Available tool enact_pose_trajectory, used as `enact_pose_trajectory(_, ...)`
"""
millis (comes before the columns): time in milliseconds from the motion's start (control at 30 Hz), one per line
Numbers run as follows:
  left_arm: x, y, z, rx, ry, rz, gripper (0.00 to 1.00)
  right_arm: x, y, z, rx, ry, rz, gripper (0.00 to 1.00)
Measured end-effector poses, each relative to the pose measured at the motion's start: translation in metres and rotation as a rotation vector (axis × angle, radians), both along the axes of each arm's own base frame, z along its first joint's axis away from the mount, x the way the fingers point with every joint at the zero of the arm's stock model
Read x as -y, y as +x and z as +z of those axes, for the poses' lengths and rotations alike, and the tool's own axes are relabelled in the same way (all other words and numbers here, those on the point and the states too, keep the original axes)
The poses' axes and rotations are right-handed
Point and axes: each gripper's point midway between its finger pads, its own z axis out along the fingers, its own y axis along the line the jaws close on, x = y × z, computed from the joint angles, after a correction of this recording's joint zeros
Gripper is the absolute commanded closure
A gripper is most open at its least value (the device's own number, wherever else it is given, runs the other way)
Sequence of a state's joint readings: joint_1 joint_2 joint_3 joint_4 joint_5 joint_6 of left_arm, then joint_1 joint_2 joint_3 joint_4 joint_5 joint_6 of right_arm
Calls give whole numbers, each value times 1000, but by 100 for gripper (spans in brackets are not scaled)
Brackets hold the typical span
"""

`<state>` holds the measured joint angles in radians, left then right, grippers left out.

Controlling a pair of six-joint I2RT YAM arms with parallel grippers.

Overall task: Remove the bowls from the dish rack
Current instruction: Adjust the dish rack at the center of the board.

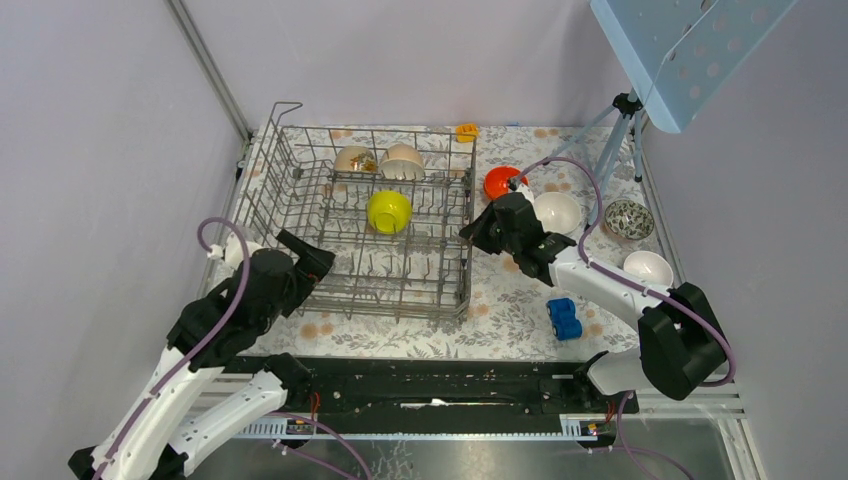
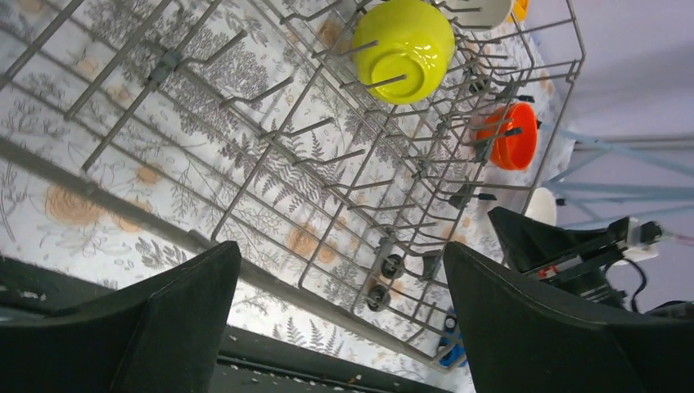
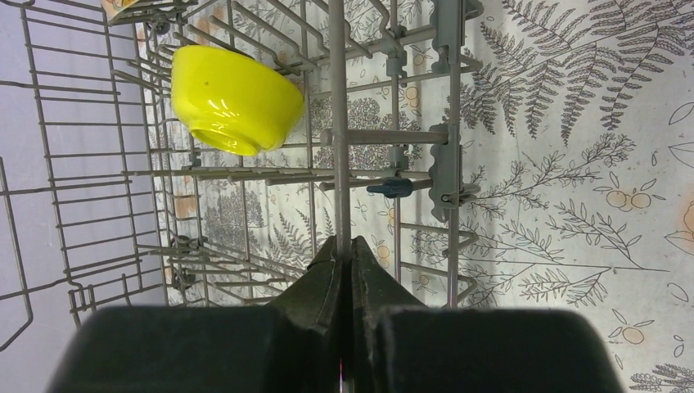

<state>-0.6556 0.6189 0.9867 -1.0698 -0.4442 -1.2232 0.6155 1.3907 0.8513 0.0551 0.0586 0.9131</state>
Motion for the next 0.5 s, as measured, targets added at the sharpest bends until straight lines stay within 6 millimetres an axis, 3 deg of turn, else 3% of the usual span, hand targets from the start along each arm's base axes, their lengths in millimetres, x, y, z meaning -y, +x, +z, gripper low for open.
enact_pose_trajectory(267, -3, -27, -17, -194, -86, 94, 2, 0, 1, 0, -6, -6, 0, 100)
enact_pose_trajectory(367, 2, -30, -23, -240, -110, 100, 8, -1, 2, -1, -7, -6, 0, 100)
enact_pose_trajectory(500, 7, -35, -43, -275, -139, 100, 27, -3, 3, -1, -8, -6, 1, 100)
